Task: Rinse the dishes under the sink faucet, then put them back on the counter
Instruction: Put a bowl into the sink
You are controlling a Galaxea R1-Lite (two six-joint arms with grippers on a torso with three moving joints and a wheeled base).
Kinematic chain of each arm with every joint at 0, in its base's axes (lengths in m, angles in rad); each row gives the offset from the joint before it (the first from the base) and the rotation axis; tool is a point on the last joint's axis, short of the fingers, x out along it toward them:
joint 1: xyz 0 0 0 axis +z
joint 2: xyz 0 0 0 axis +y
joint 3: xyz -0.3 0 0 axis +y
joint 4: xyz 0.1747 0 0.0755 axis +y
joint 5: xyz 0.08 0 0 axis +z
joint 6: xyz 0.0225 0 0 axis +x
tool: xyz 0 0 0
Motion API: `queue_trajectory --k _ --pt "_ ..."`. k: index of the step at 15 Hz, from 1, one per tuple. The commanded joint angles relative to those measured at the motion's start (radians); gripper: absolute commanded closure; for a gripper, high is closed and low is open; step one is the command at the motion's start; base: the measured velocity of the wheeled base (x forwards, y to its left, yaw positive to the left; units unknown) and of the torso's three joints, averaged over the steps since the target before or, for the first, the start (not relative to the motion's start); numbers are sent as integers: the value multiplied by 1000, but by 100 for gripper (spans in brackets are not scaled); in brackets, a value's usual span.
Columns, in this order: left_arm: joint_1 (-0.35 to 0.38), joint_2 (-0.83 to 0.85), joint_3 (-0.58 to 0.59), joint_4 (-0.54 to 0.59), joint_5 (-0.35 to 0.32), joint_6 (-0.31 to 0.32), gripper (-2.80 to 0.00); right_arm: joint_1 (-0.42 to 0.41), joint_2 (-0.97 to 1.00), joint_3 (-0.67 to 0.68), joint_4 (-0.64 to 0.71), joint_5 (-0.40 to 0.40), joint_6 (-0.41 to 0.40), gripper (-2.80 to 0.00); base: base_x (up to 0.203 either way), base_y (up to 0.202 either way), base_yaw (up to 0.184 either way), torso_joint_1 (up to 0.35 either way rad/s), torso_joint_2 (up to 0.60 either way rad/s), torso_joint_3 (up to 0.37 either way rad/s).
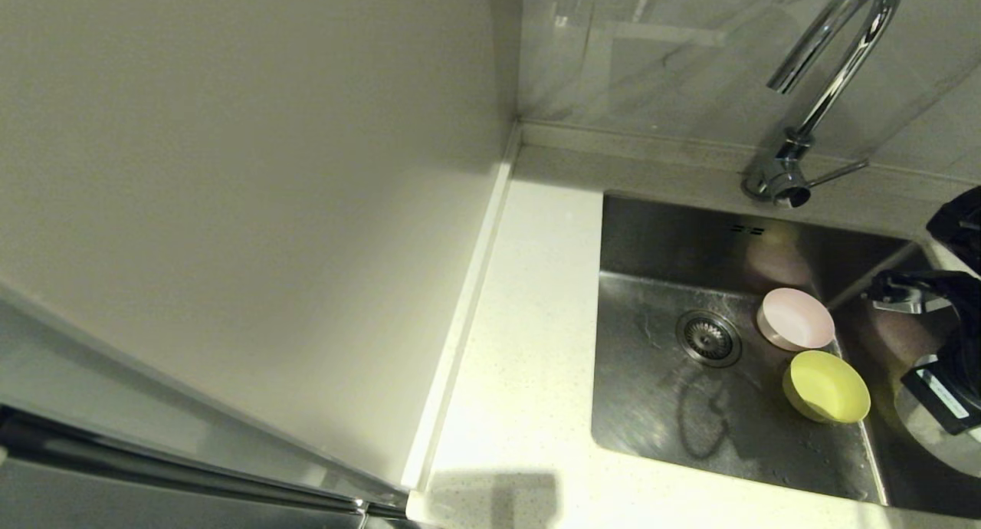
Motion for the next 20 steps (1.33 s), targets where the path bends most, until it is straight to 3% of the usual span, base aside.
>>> queue_trajectory --k 1,4,9,11,16,20 --pt "0 0 3 0 0 -1 0 39 28 19 6 0 -75 0 0 0 0 0 0 0" --pt "0 0 3 0 0 -1 0 75 89 17 -10 9 -224 0 0 0 0 0 0 0" --pt "0 0 3 0 0 -1 0 203 213 46 -264 57 -246 0 0 0 0 0 0 0" --pt "0 0 3 0 0 -1 0 230 249 90 -404 56 -246 0 0 0 0 0 0 0" --pt "0 0 3 0 0 -1 0 236 330 345 -973 24 -253 0 0 0 0 0 0 0" --pt "0 0 3 0 0 -1 0 235 421 358 -1151 3 -259 0 0 0 0 0 0 0"
